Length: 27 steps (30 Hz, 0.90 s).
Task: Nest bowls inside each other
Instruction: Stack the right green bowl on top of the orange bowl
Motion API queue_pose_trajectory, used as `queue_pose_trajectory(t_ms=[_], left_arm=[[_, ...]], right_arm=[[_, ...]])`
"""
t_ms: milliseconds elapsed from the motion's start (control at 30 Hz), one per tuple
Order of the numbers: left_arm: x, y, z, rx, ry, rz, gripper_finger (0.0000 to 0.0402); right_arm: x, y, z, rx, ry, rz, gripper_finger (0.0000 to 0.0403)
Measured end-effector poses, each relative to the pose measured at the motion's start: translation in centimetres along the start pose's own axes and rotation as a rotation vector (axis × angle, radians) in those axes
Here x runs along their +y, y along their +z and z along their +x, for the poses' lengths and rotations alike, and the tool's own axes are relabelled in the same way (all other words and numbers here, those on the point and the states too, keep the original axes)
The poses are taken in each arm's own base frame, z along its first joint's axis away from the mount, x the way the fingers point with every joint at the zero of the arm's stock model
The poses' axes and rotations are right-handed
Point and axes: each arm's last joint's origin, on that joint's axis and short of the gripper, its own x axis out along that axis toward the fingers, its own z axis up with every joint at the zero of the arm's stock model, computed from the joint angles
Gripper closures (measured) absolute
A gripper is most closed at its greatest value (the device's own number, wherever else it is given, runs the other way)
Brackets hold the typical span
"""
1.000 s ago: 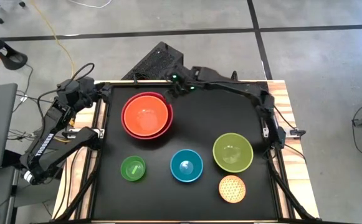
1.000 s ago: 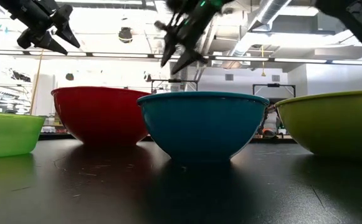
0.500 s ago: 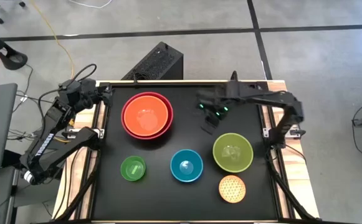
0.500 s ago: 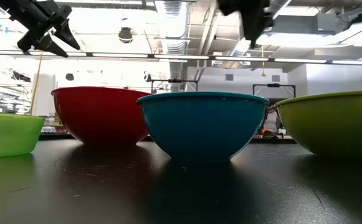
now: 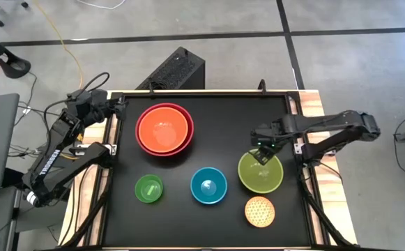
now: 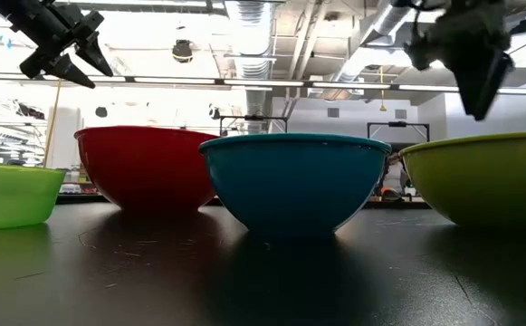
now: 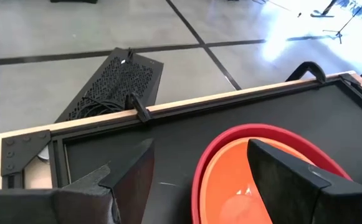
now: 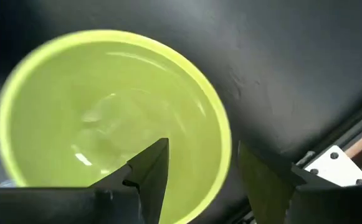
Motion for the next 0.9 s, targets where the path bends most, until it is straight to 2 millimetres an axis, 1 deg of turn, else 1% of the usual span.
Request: queue_pose_trajectory(t_ms=[133, 300, 467, 633, 700, 767, 900], left_arm=[[0.0, 0.0, 0.0, -0.001, 0.006, -0.013, 0.0155], [0.1, -0.1, 0.0, 0.003, 0.017, -0.02, 0.0155], [0.1, -0.3, 0.0, 0.025, 0.026, -0.033, 0.0155], [0.2, -0.6, 0.0, 0.056, 0.036, -0.041, 0.0155], [0.2, -0.6, 0.0, 0.059, 0.037, -0.045, 0.0155], [0.2, -0.6, 0.0, 0.062, 0.038, -0.048, 0.0155], [0.2, -0.7, 0.0, 0.064, 0.038, -0.049, 0.0155]], right_arm=[[-1.1, -0.8, 1.7, 0.01, -0.012, 0.016, 0.0187], [-2.2, -1.1, 3.9, 0.018, -0.021, 0.024, 0.0183], [-2.8, -1.1, 6.2, 0.057, 0.014, 0.005, 0.0184], [-3.1, -0.9, 7.3, 0.055, 0.025, 0.003, 0.0188], [-3.2, -0.8, 7.5, 0.051, 0.029, -0.003, 0.0203], [-3.3, -0.7, 7.6, 0.054, 0.031, -0.006, 0.0228], [-3.6, -0.6, 7.8, 0.061, 0.037, -0.014, 0.0309]])
